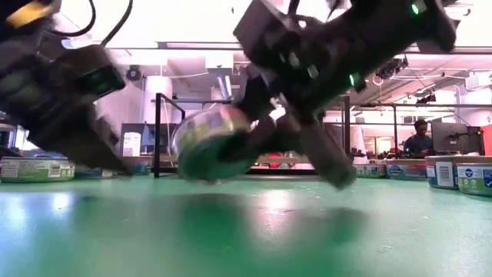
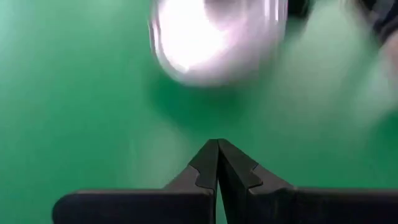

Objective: Stack canned seafood by type on shelf
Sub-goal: Put the green white tuna can on the shelf

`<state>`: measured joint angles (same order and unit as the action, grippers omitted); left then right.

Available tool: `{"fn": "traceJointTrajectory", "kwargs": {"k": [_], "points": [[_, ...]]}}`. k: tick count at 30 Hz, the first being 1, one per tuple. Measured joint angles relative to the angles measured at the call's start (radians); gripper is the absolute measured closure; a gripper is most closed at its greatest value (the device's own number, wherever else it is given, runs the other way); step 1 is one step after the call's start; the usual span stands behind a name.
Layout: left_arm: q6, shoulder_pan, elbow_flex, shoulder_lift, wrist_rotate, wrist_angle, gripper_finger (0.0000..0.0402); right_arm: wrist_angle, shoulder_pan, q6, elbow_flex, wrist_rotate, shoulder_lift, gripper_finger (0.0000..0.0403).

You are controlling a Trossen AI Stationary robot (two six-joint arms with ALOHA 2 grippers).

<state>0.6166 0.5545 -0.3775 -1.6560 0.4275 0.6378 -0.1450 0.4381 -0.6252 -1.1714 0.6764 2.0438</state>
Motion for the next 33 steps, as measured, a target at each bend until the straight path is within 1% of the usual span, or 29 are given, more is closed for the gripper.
{"fn": "traceJointTrajectory", "kwargs": {"k": [1,3,6,9,12,16,18,21,25,27,29,31,33], "points": [[0.000,-0.003,-0.004,0.014,0.008,-0.003,0.0401,0.023,-0.001,0.038,-0.002,0.017,-0.018,0.0283],[0.006,-0.005,-0.011,0.046,0.060,-0.028,0.0401,0.085,-0.008,0.068,-0.002,0.087,-0.061,0.0283],[0.024,-0.003,-0.006,0.045,0.124,-0.106,0.0401,0.167,-0.051,0.079,-0.002,0.109,-0.146,0.0283],[0.031,-0.004,-0.011,0.046,0.174,-0.092,0.0401,0.278,-0.148,0.150,-0.005,0.114,-0.229,0.0283],[0.037,-0.004,-0.008,0.038,0.192,-0.107,0.0401,0.355,-0.275,0.236,-0.006,0.134,-0.271,0.0283],[0.036,-0.004,-0.010,0.041,0.213,-0.095,0.0401,0.510,-0.443,0.310,-0.084,0.087,-0.245,0.0283],[0.036,-0.004,-0.010,0.041,0.218,-0.095,0.0402,0.550,-0.501,0.310,-0.122,0.085,-0.209,0.0283],[0.036,-0.004,-0.011,0.041,0.219,-0.097,0.0401,0.583,-0.558,0.298,-0.166,0.103,-0.155,0.0283],[0.036,-0.004,-0.011,0.041,0.219,-0.096,0.0401,0.584,-0.599,0.258,-0.187,0.119,-0.102,0.0283],[0.037,-0.004,-0.011,0.041,0.220,-0.096,0.0401,0.594,-0.604,0.265,-0.187,0.152,-0.084,0.0283],[0.036,-0.004,-0.011,0.041,0.221,-0.096,0.0402,0.596,-0.604,0.266,-0.187,0.158,-0.080,0.0283],[0.036,-0.004,-0.011,0.041,0.226,-0.095,0.0402,0.600,-0.604,0.265,-0.189,0.141,-0.080,0.0283],[0.036,-0.004,-0.011,0.041,0.231,-0.095,0.0401,0.612,-0.604,0.253,-0.189,0.086,-0.080,0.0283]]}}
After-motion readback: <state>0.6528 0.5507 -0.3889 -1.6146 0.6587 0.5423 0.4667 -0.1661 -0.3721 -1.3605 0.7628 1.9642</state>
